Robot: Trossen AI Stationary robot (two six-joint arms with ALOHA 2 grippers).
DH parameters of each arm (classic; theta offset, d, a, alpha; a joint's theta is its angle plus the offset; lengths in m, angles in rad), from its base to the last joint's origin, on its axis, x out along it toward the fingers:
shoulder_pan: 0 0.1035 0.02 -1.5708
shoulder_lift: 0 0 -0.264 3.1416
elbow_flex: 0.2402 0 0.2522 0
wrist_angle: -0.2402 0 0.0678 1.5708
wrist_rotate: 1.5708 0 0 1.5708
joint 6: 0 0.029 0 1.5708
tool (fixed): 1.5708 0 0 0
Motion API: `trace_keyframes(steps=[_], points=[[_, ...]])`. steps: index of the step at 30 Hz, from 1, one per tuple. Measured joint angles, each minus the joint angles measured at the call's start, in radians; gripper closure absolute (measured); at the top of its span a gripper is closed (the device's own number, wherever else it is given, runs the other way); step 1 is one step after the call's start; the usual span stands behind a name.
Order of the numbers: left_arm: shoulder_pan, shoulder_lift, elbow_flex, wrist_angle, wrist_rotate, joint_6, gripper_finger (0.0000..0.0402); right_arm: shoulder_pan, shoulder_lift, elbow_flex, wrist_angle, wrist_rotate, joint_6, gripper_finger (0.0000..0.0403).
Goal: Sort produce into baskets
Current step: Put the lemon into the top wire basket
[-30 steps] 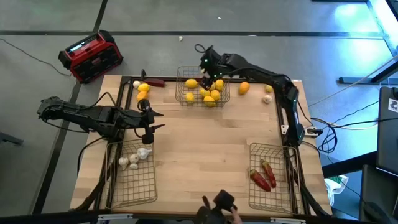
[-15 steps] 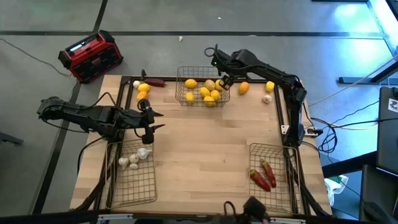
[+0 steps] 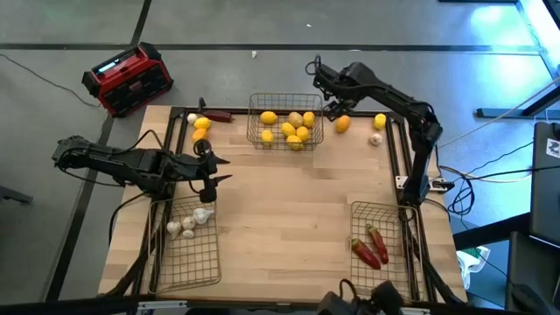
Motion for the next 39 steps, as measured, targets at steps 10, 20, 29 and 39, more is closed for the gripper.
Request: trace_keyframes(steps=[10,20,29,39], points=[[0.0,0.0,0.0,-0.032,0.0,-0.026,0.0204,-0.007,-0.161,-0.327,0.118,-0.002,0.179,0.0123],[0.0,0.0,0.0,-0.026,0.0,-0.025,0.0204,0.072,-0.301,-0.713,0.575,-0.074,0.379,0.0123],[0.0,0.0,0.0,-0.01,0.0,-0.025,0.0204,0.17,-0.294,-0.92,0.936,0.024,0.482,0.0123],[0.001,0.0,0.0,0.014,0.0,-0.021,0.0204,0.176,-0.299,-1.033,1.128,0.185,0.557,0.0123]])
